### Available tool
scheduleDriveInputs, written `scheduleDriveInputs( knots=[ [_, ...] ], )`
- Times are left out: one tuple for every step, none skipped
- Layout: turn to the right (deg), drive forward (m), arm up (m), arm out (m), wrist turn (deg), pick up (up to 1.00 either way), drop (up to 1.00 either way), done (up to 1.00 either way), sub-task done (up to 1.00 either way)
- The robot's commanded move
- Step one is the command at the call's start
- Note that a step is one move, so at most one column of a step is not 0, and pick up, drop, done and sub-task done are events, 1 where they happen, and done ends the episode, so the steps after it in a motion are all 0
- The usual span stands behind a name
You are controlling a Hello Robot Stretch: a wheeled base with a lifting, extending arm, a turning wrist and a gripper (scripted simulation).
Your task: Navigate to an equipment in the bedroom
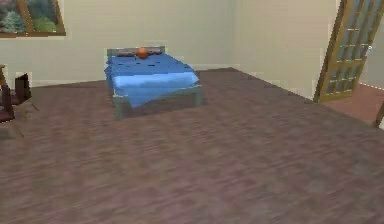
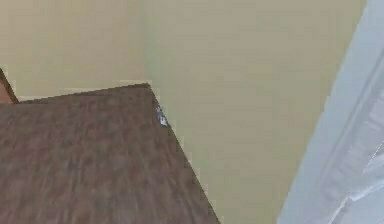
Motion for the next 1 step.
scheduleDriveInputs(
  knots=[
    [15.0,0.00,0.00,0.00,0.0,0.00,0.00,0.00,0.00]
  ],
)
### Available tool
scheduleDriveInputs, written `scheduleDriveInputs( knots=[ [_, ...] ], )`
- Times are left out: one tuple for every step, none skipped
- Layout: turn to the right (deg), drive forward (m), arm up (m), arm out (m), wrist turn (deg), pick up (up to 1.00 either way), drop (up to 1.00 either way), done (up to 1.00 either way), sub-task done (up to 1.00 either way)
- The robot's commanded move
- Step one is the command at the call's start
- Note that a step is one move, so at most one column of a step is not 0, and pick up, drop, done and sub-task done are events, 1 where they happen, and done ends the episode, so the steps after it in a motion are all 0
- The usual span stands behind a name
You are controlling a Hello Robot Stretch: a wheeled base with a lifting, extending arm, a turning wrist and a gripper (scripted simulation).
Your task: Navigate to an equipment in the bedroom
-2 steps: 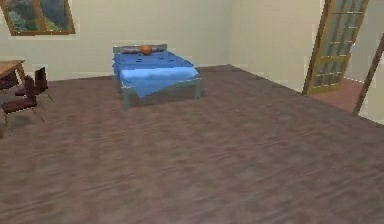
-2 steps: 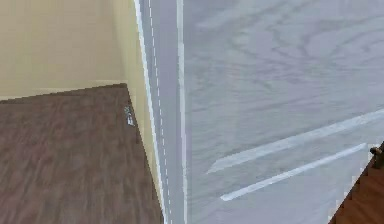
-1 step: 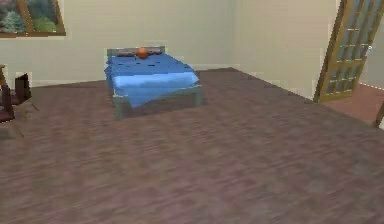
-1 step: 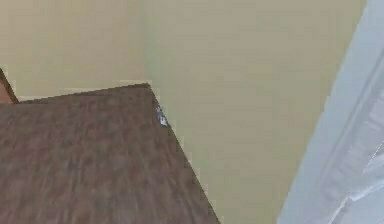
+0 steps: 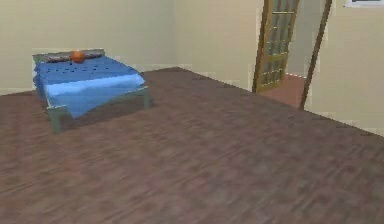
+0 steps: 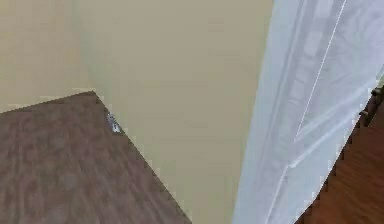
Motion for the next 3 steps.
scheduleDriveInputs(
  knots=[
    [0.0,1.00,0.00,0.00,0.0,0.00,0.00,0.00,0.00],
    [0.0,1.00,0.00,0.00,0.0,0.00,0.00,0.00,0.00],
    [0.0,1.00,0.00,0.00,0.0,0.00,0.00,0.00,0.00]
  ],
)
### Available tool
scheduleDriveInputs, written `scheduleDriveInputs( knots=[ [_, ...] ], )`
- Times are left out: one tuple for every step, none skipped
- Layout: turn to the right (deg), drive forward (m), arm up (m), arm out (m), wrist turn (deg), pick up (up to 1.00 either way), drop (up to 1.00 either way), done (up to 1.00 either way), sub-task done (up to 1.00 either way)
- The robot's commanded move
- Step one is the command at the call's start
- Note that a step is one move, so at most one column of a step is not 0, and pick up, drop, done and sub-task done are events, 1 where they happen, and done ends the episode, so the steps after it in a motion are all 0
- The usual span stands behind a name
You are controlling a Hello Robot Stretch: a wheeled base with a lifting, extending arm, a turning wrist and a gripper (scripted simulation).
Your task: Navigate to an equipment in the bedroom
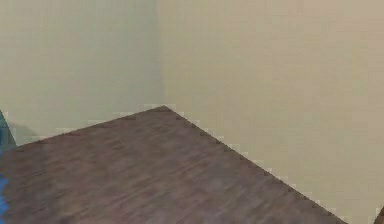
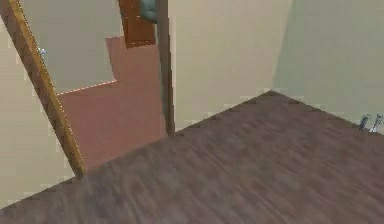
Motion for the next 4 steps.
scheduleDriveInputs(
  knots=[
    [0.0,0.35,0.00,0.00,0.0,0.00,0.00,0.00,0.00],
    [-39.0,0.00,0.00,0.00,0.0,0.00,0.00,0.00,0.00],
    [0.0,1.00,0.00,0.00,0.0,0.00,0.00,0.00,0.00],
    [-6.0,0.00,0.00,0.00,0.0,0.00,0.00,0.00,0.00]
  ],
)
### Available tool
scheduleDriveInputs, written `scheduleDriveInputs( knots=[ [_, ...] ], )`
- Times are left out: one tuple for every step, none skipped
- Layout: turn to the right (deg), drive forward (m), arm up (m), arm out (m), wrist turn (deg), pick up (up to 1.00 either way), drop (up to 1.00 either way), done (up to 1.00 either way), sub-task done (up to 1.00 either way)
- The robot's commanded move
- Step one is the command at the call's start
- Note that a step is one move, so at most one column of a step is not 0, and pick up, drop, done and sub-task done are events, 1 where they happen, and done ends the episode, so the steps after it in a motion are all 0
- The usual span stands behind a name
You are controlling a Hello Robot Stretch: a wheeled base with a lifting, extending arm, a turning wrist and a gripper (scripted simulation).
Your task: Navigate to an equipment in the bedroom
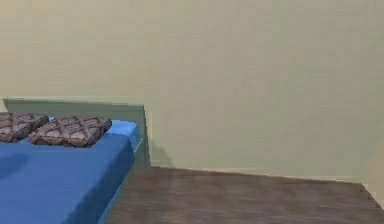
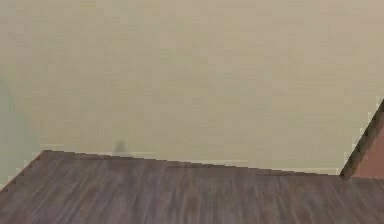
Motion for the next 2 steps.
scheduleDriveInputs(
  knots=[
    [0.0,0.70,0.00,0.00,0.0,0.00,0.00,0.00,0.00],
    [-45.0,0.00,0.00,0.00,0.0,0.00,0.00,0.00,0.00]
  ],
)
